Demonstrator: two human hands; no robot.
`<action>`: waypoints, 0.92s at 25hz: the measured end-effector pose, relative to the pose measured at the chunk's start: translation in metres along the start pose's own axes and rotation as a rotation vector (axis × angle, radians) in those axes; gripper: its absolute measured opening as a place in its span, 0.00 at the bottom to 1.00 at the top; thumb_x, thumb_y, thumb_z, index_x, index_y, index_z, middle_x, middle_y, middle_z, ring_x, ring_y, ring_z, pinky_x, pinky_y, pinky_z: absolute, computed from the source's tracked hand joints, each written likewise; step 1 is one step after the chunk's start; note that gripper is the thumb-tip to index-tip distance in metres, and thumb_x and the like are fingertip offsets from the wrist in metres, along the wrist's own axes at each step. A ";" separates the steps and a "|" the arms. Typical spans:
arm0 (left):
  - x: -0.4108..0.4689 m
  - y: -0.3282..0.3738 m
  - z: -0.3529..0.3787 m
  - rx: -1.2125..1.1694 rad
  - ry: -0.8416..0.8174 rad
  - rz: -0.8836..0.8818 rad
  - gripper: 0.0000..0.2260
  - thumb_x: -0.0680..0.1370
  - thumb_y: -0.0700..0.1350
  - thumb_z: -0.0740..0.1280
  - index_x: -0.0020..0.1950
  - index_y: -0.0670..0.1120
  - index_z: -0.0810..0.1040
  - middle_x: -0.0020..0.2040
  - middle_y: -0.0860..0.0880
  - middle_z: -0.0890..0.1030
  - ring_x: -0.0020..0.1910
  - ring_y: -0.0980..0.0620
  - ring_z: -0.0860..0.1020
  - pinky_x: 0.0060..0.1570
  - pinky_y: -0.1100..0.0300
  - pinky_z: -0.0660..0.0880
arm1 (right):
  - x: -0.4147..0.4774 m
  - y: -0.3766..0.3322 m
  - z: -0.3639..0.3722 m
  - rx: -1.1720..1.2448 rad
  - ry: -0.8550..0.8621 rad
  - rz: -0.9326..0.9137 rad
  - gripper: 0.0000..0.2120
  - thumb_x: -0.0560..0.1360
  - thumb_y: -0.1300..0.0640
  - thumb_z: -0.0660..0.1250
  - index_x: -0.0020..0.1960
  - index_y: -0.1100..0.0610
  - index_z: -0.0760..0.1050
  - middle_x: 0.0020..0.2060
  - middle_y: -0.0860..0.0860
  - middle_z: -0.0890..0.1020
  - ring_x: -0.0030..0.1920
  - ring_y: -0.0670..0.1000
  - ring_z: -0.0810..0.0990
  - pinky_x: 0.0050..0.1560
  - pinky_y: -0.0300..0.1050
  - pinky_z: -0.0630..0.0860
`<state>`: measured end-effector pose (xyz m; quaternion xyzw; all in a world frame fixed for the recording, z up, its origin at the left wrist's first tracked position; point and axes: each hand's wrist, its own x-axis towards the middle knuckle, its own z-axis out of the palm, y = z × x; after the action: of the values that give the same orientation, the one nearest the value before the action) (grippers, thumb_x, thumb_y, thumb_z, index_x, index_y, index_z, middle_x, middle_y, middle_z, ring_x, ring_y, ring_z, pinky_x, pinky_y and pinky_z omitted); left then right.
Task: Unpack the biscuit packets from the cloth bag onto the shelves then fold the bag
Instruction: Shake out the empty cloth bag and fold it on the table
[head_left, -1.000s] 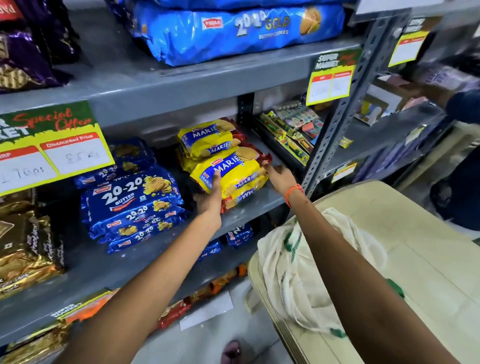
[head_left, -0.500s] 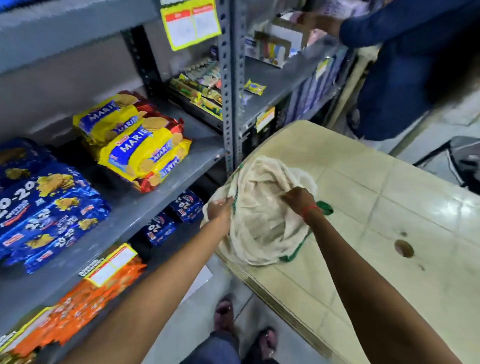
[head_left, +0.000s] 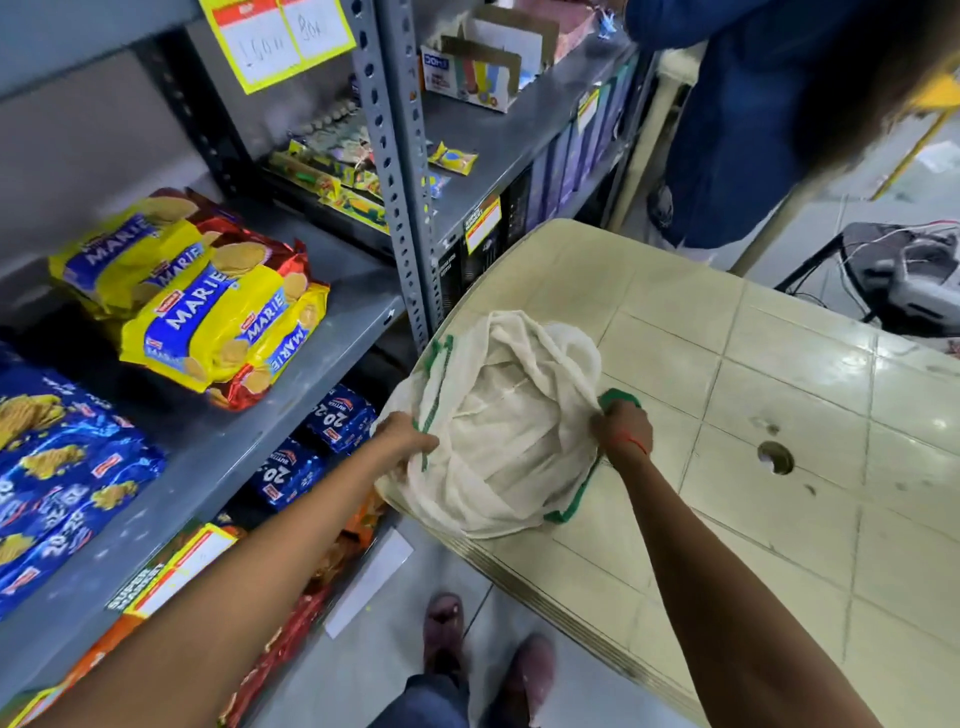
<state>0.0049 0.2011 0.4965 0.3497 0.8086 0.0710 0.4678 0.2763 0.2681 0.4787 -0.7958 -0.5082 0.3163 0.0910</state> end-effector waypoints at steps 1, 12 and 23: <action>-0.005 -0.002 0.000 0.004 -0.137 -0.026 0.18 0.72 0.43 0.71 0.58 0.38 0.72 0.44 0.43 0.78 0.38 0.47 0.78 0.36 0.57 0.79 | 0.002 0.007 -0.008 -0.011 0.080 0.016 0.16 0.74 0.60 0.59 0.58 0.59 0.77 0.57 0.61 0.80 0.57 0.62 0.78 0.55 0.50 0.75; 0.002 0.013 0.022 0.138 -0.199 0.017 0.16 0.67 0.51 0.75 0.36 0.45 0.70 0.34 0.44 0.76 0.29 0.49 0.75 0.30 0.57 0.78 | 0.024 -0.005 0.000 -0.082 -0.065 -0.186 0.21 0.78 0.58 0.59 0.68 0.66 0.64 0.63 0.67 0.73 0.63 0.66 0.72 0.61 0.55 0.70; 0.019 0.067 -0.006 0.048 0.293 0.386 0.12 0.71 0.53 0.71 0.42 0.46 0.75 0.42 0.46 0.81 0.44 0.45 0.79 0.41 0.56 0.73 | -0.051 0.007 0.028 0.042 0.152 -0.424 0.13 0.70 0.53 0.69 0.52 0.59 0.77 0.50 0.59 0.78 0.53 0.60 0.75 0.54 0.53 0.75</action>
<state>0.0279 0.2642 0.5158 0.4947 0.7874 0.1900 0.3149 0.2501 0.2161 0.4743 -0.6908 -0.6490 0.2398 0.2101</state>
